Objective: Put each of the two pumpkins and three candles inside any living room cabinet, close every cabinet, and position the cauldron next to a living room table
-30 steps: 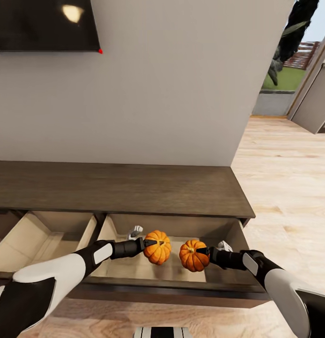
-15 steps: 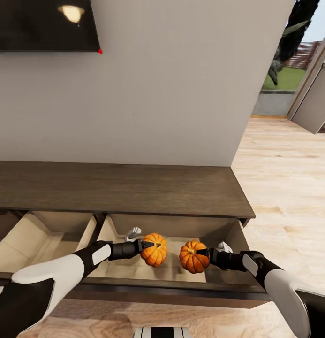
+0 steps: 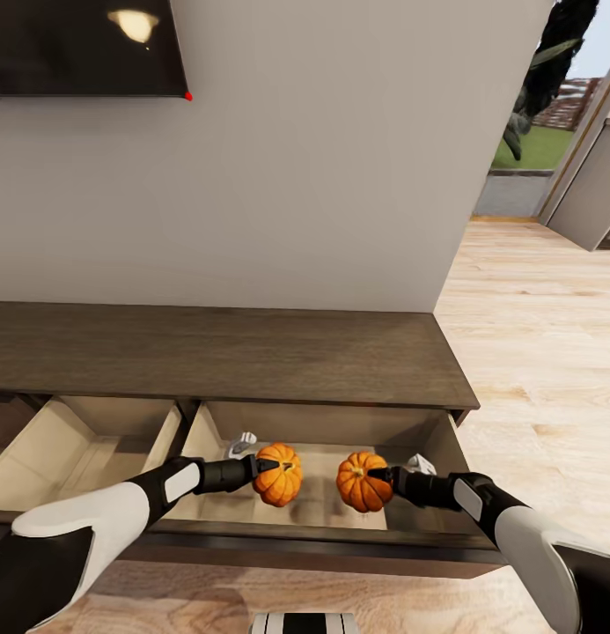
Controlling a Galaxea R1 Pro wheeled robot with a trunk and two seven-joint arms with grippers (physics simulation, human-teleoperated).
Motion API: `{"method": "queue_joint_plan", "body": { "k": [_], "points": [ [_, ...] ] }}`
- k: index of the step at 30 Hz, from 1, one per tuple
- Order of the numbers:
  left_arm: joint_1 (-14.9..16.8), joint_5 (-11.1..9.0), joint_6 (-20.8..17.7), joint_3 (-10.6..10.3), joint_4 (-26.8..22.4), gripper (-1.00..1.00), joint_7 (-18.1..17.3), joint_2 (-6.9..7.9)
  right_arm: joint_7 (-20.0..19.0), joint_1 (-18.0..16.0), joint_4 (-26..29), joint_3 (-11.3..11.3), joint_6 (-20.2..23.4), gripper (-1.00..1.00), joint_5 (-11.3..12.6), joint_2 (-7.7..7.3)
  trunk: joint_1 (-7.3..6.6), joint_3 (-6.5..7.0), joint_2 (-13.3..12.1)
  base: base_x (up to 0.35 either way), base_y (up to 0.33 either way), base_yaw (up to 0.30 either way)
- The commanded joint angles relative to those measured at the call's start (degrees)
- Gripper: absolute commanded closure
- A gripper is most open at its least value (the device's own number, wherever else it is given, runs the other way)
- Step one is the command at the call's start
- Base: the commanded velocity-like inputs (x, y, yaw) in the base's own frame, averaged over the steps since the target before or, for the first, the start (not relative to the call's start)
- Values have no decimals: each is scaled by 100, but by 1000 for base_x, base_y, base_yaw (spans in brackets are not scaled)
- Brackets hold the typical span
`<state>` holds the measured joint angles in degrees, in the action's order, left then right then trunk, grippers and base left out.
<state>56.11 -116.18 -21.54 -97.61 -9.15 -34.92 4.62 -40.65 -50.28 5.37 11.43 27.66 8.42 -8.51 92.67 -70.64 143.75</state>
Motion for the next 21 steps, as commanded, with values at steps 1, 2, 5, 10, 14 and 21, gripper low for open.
{"method": "queue_joint_plan", "body": {
  "k": [1, 2, 5, 10, 14, 21],
  "points": [
    [-2, -2, 1, 5, -7, 100, -9, -2, -6, 0, 2, -18, -85, 100, -6, 0, 0, 0, 0, 0, 0, 0],
    [-2, -2, 1, 5, -11, 100, -14, -7, -10, 0, 7, -18, -117, 100, -6, -1, 0, 0, 0, 0, 0, 0],
    [-3, -2, 1, 5, -16, 100, -21, -6, -18, 0, 27, -18, -162, 100, -7, -6, 0, 0, 0, 0, 0, 0],
    [-4, -2, 1, 5, -11, 100, -31, -5, -20, -4, 46, -18, -173, 100, -7, -35, 0, 0, 0, 0, 0, 0],
    [-4, -1, 1, 5, -15, 100, -39, -5, -21, -1, 44, -18, -167, 100, -7, -37, 0, -17, 0, 0, 0, 0],
    [1, 15, -4, -2, -17, 100, -43, -18, -21, 0, 51, -18, -157, 100, -7, -41, 0, -77, 0, 0, 0, 0]
  ]
}}
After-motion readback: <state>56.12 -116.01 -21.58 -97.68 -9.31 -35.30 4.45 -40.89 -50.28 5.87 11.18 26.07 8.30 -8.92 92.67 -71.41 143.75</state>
